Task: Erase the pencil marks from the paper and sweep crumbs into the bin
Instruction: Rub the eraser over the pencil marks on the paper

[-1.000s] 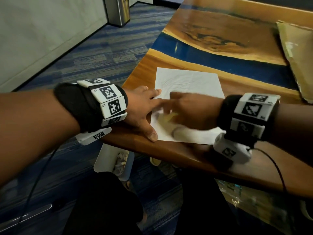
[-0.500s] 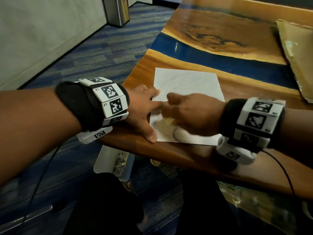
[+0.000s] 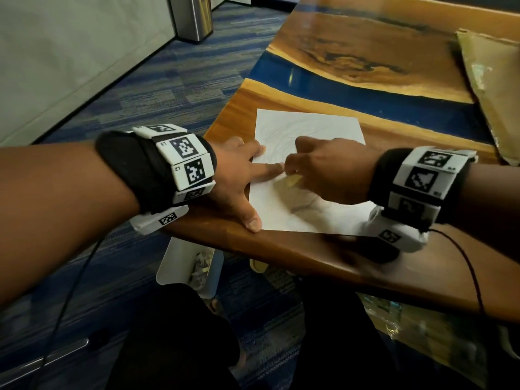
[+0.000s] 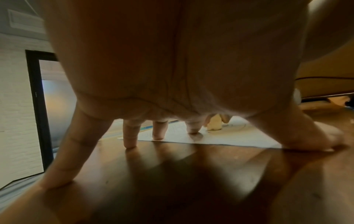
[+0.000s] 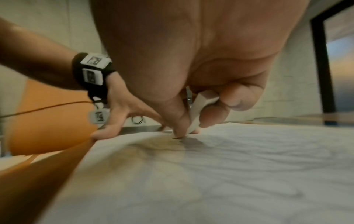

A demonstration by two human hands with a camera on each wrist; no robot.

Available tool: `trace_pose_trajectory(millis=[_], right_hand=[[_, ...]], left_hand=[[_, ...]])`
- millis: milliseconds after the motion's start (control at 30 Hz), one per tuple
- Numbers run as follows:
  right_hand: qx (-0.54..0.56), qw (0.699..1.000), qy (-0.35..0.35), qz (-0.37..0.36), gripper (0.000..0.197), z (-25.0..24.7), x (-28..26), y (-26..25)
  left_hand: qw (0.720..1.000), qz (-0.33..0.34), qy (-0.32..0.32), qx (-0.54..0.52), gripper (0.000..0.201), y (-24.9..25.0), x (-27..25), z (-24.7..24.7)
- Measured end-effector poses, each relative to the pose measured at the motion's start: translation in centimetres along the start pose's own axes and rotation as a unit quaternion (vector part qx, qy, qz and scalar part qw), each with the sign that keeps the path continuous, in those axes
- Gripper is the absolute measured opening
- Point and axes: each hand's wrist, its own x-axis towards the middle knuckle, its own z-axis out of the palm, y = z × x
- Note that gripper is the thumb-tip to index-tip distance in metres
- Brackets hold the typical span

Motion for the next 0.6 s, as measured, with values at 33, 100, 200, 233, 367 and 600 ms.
trace_pose_trajectory(millis=[33, 100, 200, 233, 367, 600], right_hand=[[-0.005, 1.000, -0.001, -0.001, 0.037, 0.0, -0.3, -0.4], [-0.028, 0.998, -0.026, -0.056, 0.037, 0.5, -1.4, -2.8], [-0.048, 0.995, -0.038, -0.074, 0.035, 0.7, -1.8, -3.1], [-0.043, 0.998, -0.027, -0.029, 0.034, 0.5, -1.3, -1.8], [-0.054, 0.999, 0.003, -0.003, 0.033, 0.5, -1.8, -1.6], [-0.051, 0.998, 0.003, 0.021, 0.033, 0.3, -2.4, -0.7]], left_hand=[[1.000, 0.000, 0.001, -0.001, 0.129, 0.0, 0.0, 0.0], [1.000, 0.003, 0.006, -0.008, 0.127, -0.1, 0.0, 0.0], [1.000, 0.002, 0.007, -0.009, 0.131, 0.0, 0.1, 0.1], [1.000, -0.002, 0.006, -0.008, 0.131, 0.1, 0.2, 0.1], [1.000, -0.011, 0.014, -0.007, 0.130, 0.0, 0.1, 0.2], [1.000, -0.024, 0.015, -0.008, 0.132, 0.2, 0.2, 0.3]])
